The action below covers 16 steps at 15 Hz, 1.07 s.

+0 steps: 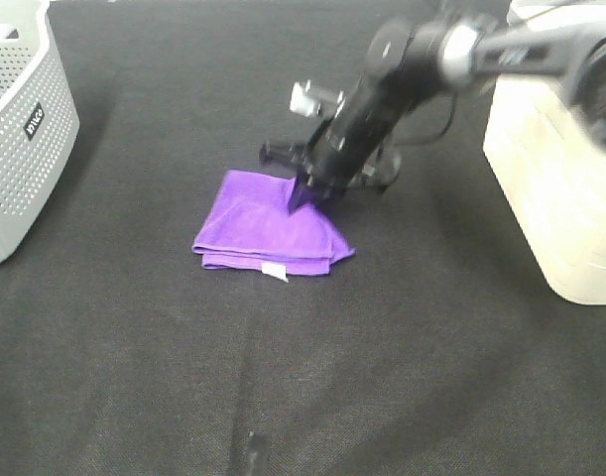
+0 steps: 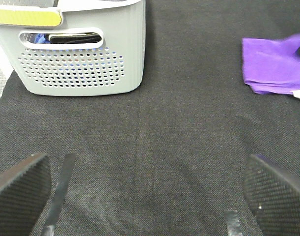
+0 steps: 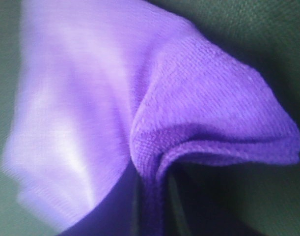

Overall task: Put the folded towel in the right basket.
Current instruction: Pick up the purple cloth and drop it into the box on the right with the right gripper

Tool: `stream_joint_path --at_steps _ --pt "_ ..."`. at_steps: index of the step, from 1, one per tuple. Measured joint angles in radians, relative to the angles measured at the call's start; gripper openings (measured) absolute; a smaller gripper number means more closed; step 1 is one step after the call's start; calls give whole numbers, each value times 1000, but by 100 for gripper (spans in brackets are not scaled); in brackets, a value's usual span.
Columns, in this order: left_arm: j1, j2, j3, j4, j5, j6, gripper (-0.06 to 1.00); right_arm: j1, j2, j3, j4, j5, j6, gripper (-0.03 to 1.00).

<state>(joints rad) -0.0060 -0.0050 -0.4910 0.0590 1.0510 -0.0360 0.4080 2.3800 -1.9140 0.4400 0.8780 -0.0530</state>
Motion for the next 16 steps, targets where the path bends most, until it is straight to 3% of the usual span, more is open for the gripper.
stream_joint_path --at_steps 2,6,8,11,12,13,15,16 --pt "0 0 0 0 0 0 99 -60 -163 -77 -17 92 0 9" --pt "0 0 0 0 0 0 99 -301 -431 -289 -159 295 1 9" --pt "0 0 0 0 0 0 99 -483 -471 -323 -240 328 1 9" --pt "0 0 0 0 0 0 99 -627 -442 -323 -265 334 6 10" --pt "0 0 0 0 0 0 99 -650 -415 -323 -274 335 19 15" --pt "0 0 0 0 0 0 99 -655 -387 -323 -296 336 28 32" --pt "0 0 0 0 0 0 99 -643 -321 -323 -336 340 27 77" --pt "0 0 0 0 0 0 99 -634 -296 -323 -336 341 27 88"
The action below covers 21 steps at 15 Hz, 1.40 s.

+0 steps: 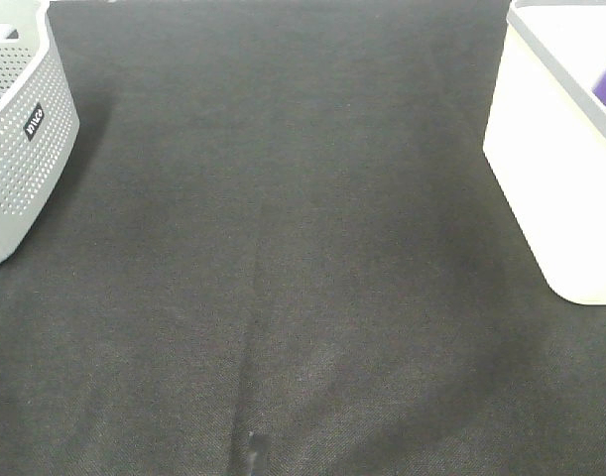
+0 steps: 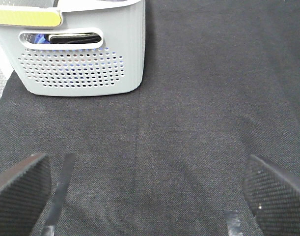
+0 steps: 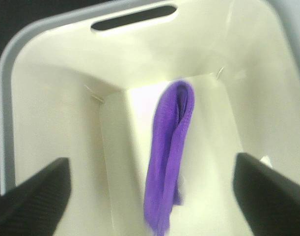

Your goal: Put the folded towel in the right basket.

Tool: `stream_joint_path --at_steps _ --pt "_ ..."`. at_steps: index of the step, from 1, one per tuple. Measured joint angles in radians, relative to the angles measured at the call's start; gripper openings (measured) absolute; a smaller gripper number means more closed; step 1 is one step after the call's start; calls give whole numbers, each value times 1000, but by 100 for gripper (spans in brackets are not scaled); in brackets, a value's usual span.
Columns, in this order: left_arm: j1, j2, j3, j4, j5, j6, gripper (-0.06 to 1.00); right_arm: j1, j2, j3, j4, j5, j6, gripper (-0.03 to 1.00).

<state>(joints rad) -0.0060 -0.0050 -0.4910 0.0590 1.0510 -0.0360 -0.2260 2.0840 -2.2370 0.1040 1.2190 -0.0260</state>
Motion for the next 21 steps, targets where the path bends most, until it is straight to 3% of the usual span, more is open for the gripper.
stream_joint_path --at_steps 2,5,9,11,13,14,17,21 --pt "0 0 0 0 0 0 99 2 22 0 66 0 1 96" --pt "0 0 0 0 0 0 99 16 16 0 73 0 -3 98" --pt "0 0 0 0 0 0 99 233 -54 0 -94 1 65 98" --pt "0 0 0 0 0 0 99 271 -133 26 -117 0 120 98" --pt "0 0 0 0 0 0 99 271 -325 228 -128 -2 118 98" --pt "0 0 0 0 0 0 99 271 -325 228 -128 -2 118 98" --pt "0 0 0 0 0 0 99 271 -669 651 -198 -7 101 98" --pt "0 0 0 0 0 0 99 271 -1245 1208 -212 -72 83 98"
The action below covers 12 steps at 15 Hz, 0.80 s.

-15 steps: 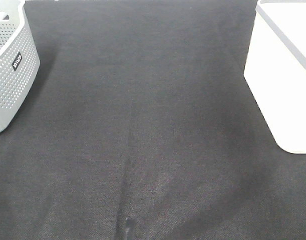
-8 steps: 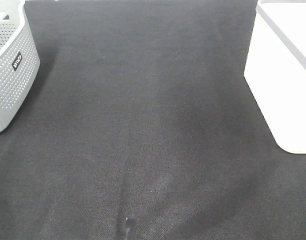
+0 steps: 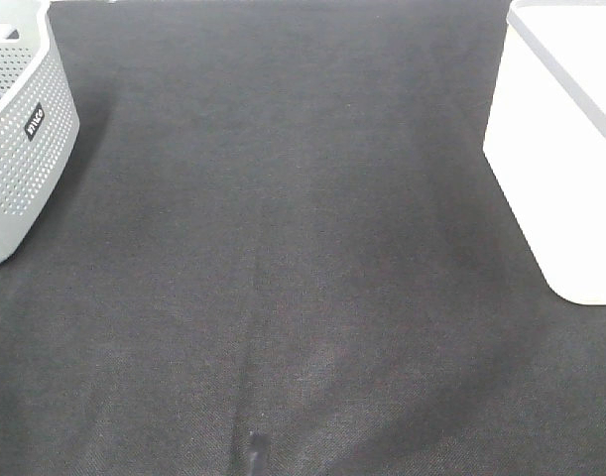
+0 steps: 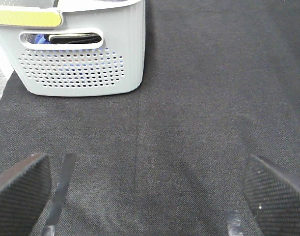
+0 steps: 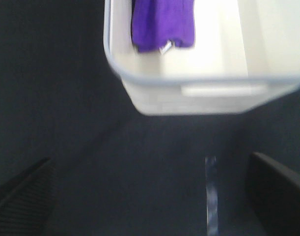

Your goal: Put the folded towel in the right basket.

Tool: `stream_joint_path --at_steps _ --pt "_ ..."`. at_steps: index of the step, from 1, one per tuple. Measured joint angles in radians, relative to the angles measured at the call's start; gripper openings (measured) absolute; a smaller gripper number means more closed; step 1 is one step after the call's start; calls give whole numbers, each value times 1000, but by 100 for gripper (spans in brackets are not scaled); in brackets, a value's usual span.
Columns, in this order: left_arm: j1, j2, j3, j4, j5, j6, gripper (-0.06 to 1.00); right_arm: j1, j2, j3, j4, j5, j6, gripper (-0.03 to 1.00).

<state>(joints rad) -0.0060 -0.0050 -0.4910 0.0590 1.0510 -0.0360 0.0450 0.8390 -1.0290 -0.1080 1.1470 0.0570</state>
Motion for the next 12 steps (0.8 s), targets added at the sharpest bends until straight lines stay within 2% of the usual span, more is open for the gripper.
stream_joint_path --at_steps 2,5,8,12 --pt "0 0 0 0 0 0 99 0 -326 260 -2 -15 -1 98" --pt "0 0 0 0 0 0 99 0 -636 458 31 -24 -1 98" --pt "0 0 0 0 0 0 99 0 -833 560 74 -24 -6 98" --pt "0 0 0 0 0 0 99 0 -842 568 153 -30 -106 98"
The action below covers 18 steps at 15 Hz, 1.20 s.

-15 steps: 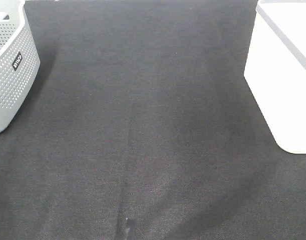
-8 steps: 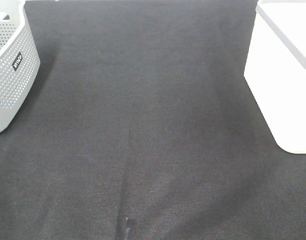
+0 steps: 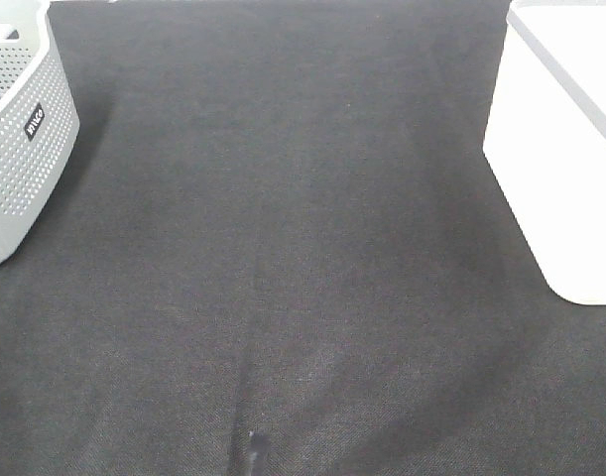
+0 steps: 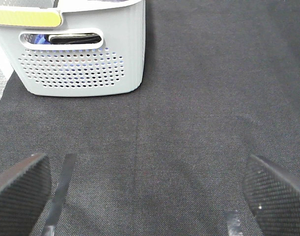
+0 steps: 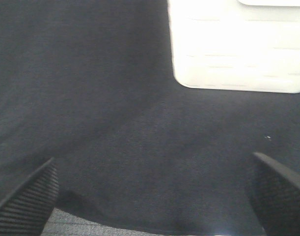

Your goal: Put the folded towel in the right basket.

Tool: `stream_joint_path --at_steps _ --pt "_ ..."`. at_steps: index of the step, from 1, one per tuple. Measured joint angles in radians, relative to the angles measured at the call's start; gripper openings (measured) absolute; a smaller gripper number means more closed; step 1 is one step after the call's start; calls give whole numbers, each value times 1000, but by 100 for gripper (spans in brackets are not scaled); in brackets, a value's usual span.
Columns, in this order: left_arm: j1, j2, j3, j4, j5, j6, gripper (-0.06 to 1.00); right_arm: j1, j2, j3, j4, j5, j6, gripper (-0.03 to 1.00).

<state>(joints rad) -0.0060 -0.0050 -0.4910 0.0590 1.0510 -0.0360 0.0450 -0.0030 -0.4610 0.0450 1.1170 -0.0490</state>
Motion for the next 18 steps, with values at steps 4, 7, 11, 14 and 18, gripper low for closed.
stream_joint_path --at_steps 4,7,11,14,18 --pt "0 0 0 0 0 0 99 0 0 0 23 -1 -9 98" --pt "0 0 0 0 0 0 99 -54 0 0 31 -2 -13 98" --pt "0 0 0 0 0 0 99 -61 0 2 38 -2 -13 98" --pt "0 0 0 0 0 0 99 -61 0 4 38 -3 -13 98" --pt "0 0 0 0 0 0 99 -61 0 6 39 -3 -13 98"
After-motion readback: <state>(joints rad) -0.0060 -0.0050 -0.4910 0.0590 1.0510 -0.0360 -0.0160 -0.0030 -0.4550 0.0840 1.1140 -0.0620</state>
